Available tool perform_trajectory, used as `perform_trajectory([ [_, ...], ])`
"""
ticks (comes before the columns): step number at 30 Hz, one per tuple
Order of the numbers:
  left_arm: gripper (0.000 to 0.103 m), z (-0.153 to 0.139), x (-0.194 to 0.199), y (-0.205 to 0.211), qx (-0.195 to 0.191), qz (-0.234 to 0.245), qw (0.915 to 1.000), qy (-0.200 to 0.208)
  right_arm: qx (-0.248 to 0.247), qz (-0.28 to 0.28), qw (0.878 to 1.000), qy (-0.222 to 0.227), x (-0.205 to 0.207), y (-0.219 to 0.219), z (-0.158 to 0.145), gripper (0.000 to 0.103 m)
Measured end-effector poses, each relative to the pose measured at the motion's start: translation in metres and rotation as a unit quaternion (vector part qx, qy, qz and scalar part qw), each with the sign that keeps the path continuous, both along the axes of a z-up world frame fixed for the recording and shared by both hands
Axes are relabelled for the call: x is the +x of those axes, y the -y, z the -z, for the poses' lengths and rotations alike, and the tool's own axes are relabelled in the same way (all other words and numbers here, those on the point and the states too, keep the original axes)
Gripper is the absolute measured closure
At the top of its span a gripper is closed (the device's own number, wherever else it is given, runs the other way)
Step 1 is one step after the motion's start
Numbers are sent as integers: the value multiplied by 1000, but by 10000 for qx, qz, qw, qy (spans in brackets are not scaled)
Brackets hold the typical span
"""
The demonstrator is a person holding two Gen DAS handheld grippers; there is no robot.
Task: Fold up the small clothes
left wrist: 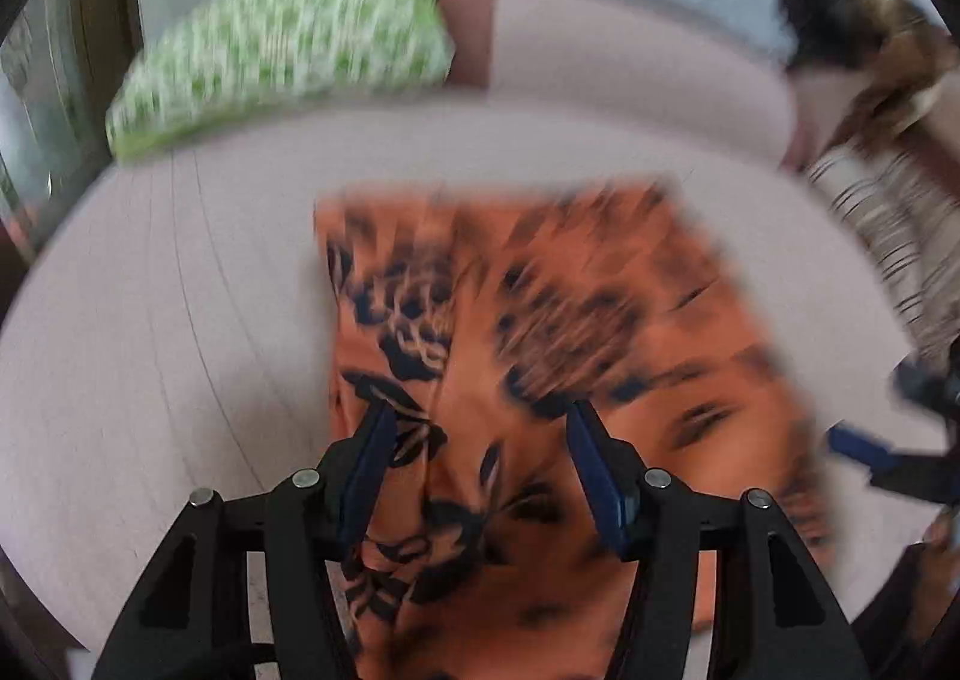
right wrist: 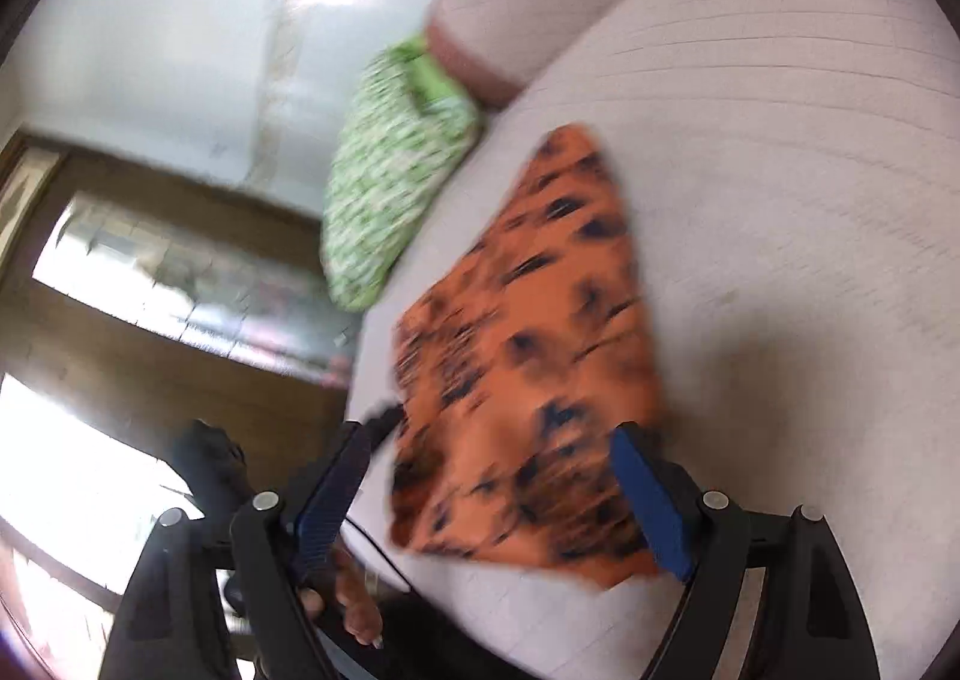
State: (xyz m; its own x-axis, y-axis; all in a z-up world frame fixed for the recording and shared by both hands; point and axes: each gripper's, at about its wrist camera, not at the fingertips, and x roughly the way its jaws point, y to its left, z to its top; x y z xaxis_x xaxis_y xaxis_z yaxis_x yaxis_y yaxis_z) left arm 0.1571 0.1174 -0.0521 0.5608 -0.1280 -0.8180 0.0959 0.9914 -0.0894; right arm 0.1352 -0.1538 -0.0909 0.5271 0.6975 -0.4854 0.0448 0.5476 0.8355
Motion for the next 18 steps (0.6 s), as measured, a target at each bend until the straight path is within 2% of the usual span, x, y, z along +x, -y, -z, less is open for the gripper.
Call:
perform_trajectory([
  [2,42,5,-1,-2,35,4,9999,151,253,-264,9978,-551,17,-6,28,17],
  [3,42,5,-1,0,112,37,9998,188,296,-517,9953,-768,23,-16,39,20],
  [4,42,5,-1,0,129,45,9997,192,38,-643,9952,-740,25,-26,38,32],
  [6,42,8,0,-3,55,48,9998,185,-604,-847,9937,-407,22,-44,20,48],
  [7,42,9,1,-5,5,53,9998,189,-789,-849,9926,-375,21,-46,18,64],
  [9,42,9,-5,-5,-8,121,9997,225,-893,-666,9916,-663,19,-41,35,70],
  [10,42,11,-6,-1,50,133,9996,235,-838,-620,9921,-705,16,-40,43,70],
  [12,44,0,-9,-1,34,100,9995,287,-953,-618,9927,-414,11,-46,28,70],
  [14,44,-18,-19,-6,-298,166,9980,541,-781,-656,9940,-400,9,-46,19,55],
  [15,43,-28,-24,-7,-282,194,9963,786,-644,-660,9950,-387,9,-43,16,38],
  [16,42,-33,-28,-8,-157,198,9947,998,-550,-548,9965,-308,8,-37,10,32],
  [17,41,-31,-26,-9,-110,192,9949,987,-524,-393,9976,-227,8,-31,4,32],
  [18,41,-20,-19,-11,-113,147,9972,729,-494,-259,9983,-143,10,-26,-2,29],
])
